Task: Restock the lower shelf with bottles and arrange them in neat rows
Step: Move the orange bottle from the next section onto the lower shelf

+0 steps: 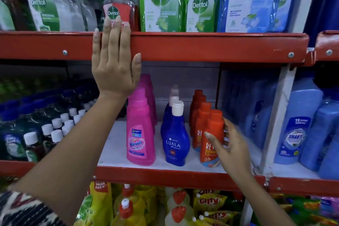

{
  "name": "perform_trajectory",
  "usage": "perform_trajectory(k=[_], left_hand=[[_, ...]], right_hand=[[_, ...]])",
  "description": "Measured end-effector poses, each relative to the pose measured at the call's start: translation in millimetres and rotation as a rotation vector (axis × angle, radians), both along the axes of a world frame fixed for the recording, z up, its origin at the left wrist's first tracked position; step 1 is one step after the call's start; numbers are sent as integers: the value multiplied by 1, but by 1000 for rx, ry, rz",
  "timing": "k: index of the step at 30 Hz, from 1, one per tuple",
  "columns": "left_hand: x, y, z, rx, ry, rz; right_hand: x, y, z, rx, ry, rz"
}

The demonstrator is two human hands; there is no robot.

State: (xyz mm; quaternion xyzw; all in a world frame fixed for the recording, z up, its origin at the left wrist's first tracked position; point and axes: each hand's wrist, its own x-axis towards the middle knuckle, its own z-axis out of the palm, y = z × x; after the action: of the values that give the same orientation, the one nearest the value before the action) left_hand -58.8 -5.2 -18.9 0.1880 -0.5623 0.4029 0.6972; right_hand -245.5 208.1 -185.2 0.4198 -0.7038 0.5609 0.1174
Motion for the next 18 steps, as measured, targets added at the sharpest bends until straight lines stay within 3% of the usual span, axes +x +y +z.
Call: perform_trajectory(k=[8,14,18], left_hand=[[1,2,-1,50,-25,-13],[12,12,-6,164,-144,-99],[17,21,-46,202,-245,-165]], right_hand=[[6,1,-2,78,30,-49],[37,-1,-6,169,348,-311],[68,-15,-9,174,503,-391]])
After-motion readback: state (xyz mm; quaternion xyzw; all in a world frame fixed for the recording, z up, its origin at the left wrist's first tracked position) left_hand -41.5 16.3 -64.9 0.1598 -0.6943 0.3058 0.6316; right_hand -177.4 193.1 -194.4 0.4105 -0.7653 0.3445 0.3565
